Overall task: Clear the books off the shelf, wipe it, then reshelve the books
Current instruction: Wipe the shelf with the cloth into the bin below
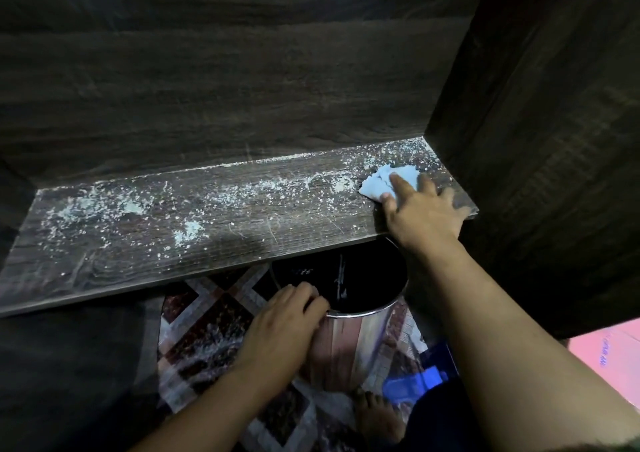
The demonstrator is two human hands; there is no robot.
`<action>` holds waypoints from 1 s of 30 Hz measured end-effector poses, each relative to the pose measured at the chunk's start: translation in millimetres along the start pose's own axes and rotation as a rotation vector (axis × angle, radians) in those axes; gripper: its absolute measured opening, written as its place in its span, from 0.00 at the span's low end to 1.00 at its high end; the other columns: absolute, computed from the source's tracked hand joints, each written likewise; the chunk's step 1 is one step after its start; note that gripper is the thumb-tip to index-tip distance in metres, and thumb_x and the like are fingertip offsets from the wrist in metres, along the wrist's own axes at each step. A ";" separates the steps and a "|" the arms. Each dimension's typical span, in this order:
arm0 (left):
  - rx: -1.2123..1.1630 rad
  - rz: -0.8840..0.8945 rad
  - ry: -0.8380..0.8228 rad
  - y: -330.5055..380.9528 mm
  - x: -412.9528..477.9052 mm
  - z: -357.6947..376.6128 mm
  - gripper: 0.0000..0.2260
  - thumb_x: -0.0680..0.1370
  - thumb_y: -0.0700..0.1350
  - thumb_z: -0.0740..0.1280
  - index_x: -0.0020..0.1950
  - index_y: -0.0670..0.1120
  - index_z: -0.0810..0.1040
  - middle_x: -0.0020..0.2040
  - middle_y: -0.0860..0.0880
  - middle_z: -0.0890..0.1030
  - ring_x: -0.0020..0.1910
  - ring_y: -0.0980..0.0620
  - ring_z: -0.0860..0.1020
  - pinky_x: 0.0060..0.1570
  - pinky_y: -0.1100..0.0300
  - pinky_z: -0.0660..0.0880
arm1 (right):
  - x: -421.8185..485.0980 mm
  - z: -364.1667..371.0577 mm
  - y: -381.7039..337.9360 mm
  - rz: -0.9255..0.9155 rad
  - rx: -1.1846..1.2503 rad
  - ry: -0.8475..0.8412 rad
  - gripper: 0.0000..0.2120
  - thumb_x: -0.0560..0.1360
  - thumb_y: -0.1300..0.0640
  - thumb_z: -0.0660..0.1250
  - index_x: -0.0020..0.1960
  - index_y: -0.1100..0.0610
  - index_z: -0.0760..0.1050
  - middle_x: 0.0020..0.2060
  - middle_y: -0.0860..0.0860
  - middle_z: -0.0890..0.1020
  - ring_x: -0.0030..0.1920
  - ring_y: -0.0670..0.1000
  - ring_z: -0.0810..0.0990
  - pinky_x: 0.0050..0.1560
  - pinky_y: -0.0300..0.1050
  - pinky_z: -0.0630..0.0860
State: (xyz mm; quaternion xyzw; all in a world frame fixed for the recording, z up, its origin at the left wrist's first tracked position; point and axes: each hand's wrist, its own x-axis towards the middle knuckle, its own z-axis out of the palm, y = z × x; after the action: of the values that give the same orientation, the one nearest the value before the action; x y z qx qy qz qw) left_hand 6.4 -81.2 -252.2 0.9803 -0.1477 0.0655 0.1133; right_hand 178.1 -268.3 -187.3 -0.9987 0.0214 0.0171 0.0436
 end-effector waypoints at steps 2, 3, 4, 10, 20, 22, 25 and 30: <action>-0.013 -0.005 -0.015 -2.0 -2.3 -1.7 0.10 0.71 0.48 0.57 0.50 0.51 0.73 0.49 0.52 0.73 0.45 0.51 0.76 0.40 0.58 0.76 | 1.3 1.9 2.8 -0.042 0.040 0.008 0.23 0.80 0.39 0.52 0.74 0.37 0.58 0.76 0.52 0.58 0.70 0.63 0.62 0.65 0.65 0.61; -0.015 -0.002 -0.015 -2.8 -3.1 -2.0 0.10 0.71 0.48 0.57 0.50 0.51 0.73 0.49 0.52 0.73 0.45 0.51 0.76 0.40 0.58 0.76 | 1.8 3.1 3.5 -0.061 0.055 0.018 0.22 0.80 0.41 0.54 0.74 0.37 0.59 0.75 0.52 0.59 0.70 0.63 0.62 0.65 0.63 0.63; -0.012 0.000 -0.016 -3.2 -4.0 -2.2 0.11 0.71 0.48 0.57 0.50 0.51 0.74 0.49 0.52 0.73 0.45 0.51 0.76 0.41 0.58 0.76 | 2.0 4.1 3.1 -0.074 0.054 0.031 0.22 0.80 0.42 0.55 0.74 0.37 0.60 0.75 0.51 0.60 0.69 0.63 0.63 0.64 0.62 0.64; 0.003 -0.004 -0.011 -1.3 -2.6 -4.3 0.11 0.67 0.44 0.72 0.48 0.50 0.77 0.47 0.51 0.75 0.42 0.50 0.76 0.43 0.58 0.75 | -4.8 11.2 -20.5 -0.138 0.004 0.065 0.21 0.81 0.46 0.55 0.74 0.43 0.62 0.70 0.55 0.65 0.64 0.63 0.65 0.59 0.58 0.69; 0.011 0.002 0.040 5.8 6.6 0.5 0.17 0.60 0.41 0.79 0.45 0.50 0.79 0.44 0.51 0.75 0.41 0.50 0.75 0.53 0.57 0.76 | 3.1 5.8 -13.9 -0.243 0.328 0.311 0.19 0.78 0.50 0.64 0.68 0.46 0.73 0.70 0.56 0.69 0.63 0.63 0.70 0.61 0.53 0.71; 0.009 -0.002 0.039 6.7 7.8 0.9 0.17 0.60 0.41 0.79 0.45 0.50 0.79 0.44 0.51 0.75 0.41 0.50 0.75 0.51 0.57 0.76 | 13.2 2.9 4.6 -0.069 0.344 0.405 0.20 0.77 0.50 0.64 0.68 0.48 0.73 0.70 0.57 0.67 0.62 0.64 0.69 0.61 0.55 0.70; 0.011 -0.004 0.031 7.3 7.9 2.4 0.18 0.59 0.41 0.80 0.46 0.50 0.79 0.44 0.52 0.75 0.41 0.51 0.76 0.50 0.58 0.77 | 21.3 6.6 27.5 0.104 0.197 0.217 0.24 0.78 0.45 0.61 0.72 0.45 0.65 0.74 0.57 0.59 0.65 0.65 0.65 0.64 0.59 0.66; 0.001 -0.013 0.031 7.5 9.5 3.9 0.19 0.59 0.40 0.80 0.46 0.50 0.79 0.45 0.51 0.75 0.41 0.50 0.76 0.47 0.58 0.77 | 10.5 12.4 10.9 -0.008 0.085 0.080 0.25 0.79 0.45 0.58 0.75 0.45 0.60 0.75 0.57 0.56 0.67 0.65 0.62 0.66 0.56 0.64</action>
State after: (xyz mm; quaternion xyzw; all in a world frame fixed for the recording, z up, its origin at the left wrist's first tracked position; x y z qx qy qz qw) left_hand 13.5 -91.7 -252.9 0.9802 -0.1393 0.0800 0.1156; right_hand 187.7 -278.4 -200.9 -0.9959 0.0200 -0.0241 0.0851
